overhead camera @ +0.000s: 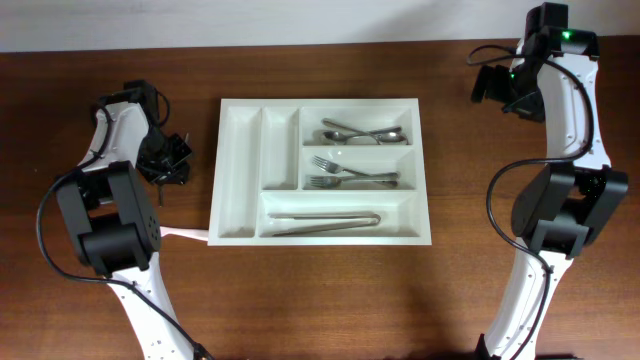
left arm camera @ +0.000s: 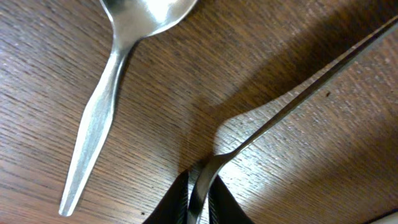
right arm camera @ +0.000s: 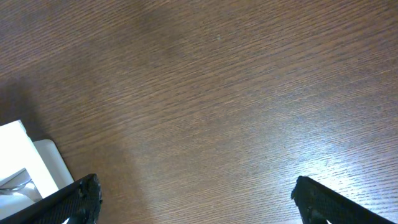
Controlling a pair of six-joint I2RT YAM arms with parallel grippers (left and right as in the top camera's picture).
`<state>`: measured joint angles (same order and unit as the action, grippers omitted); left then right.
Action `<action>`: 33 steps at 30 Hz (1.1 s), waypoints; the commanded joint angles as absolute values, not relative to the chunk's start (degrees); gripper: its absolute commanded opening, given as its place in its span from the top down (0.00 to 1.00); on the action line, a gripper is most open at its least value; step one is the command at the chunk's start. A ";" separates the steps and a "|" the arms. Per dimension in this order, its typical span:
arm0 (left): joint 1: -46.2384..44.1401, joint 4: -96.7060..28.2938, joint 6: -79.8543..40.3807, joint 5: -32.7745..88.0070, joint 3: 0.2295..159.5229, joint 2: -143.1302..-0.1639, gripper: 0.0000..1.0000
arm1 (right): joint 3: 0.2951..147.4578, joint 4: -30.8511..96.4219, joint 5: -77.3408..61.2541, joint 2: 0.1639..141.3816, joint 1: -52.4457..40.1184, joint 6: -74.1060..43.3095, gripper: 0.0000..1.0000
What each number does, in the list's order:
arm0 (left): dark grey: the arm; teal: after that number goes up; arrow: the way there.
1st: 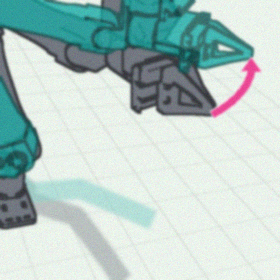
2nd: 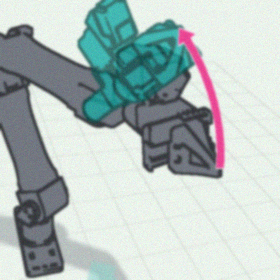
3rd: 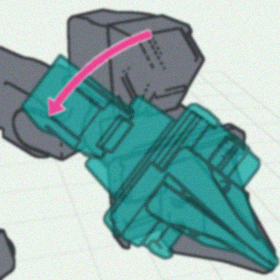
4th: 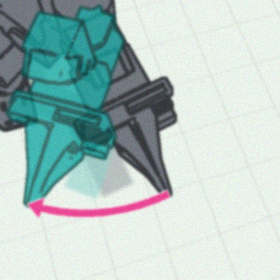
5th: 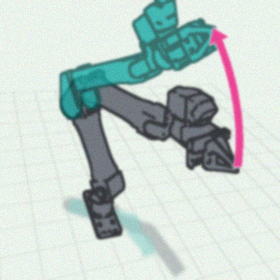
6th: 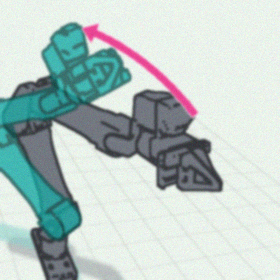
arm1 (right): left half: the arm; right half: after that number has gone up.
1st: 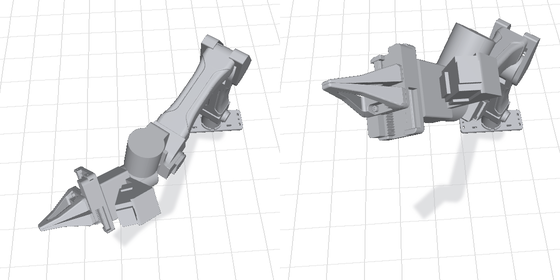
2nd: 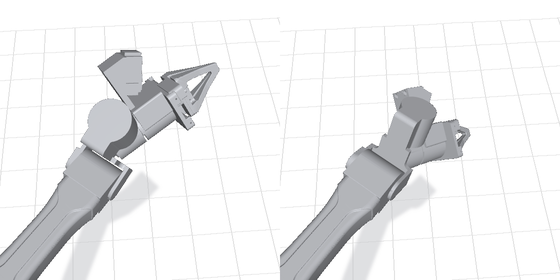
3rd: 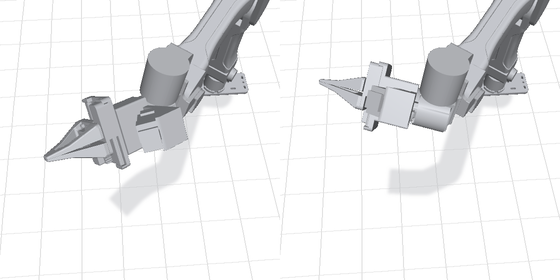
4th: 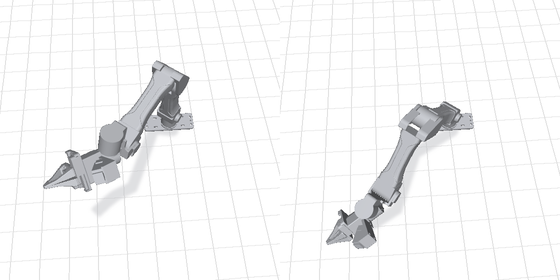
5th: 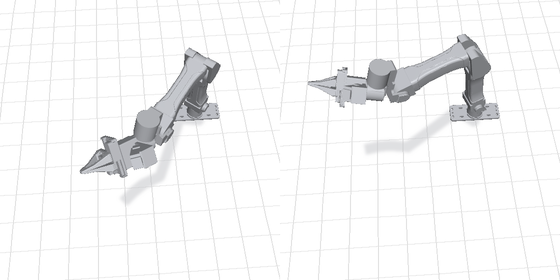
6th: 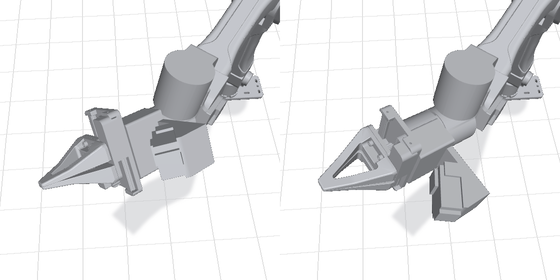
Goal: Pack container
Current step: 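Lower the left gripper and grasp a small silver spoon, then place the spoon with the left gripper in the left narrow compartment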
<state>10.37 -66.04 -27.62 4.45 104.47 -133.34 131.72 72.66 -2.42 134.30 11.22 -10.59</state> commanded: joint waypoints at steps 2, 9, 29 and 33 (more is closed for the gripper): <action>10.66 -64.86 -26.87 1.48 101.27 -138.89 0.87 | 132.64 72.62 -2.33 132.16 11.33 -11.25 0.01; 10.68 -62.72 -24.43 1.69 101.75 -138.87 0.98 | 132.64 72.64 -2.33 132.16 11.33 -11.27 0.01; 5.06 -90.17 -2.92 4.27 138.58 -138.85 0.98 | 132.64 72.62 -2.33 132.16 11.33 -11.25 0.01; 0.54 -96.57 -2.46 4.25 140.03 -138.85 0.98 | 132.64 72.64 -2.33 132.16 11.33 -11.27 0.01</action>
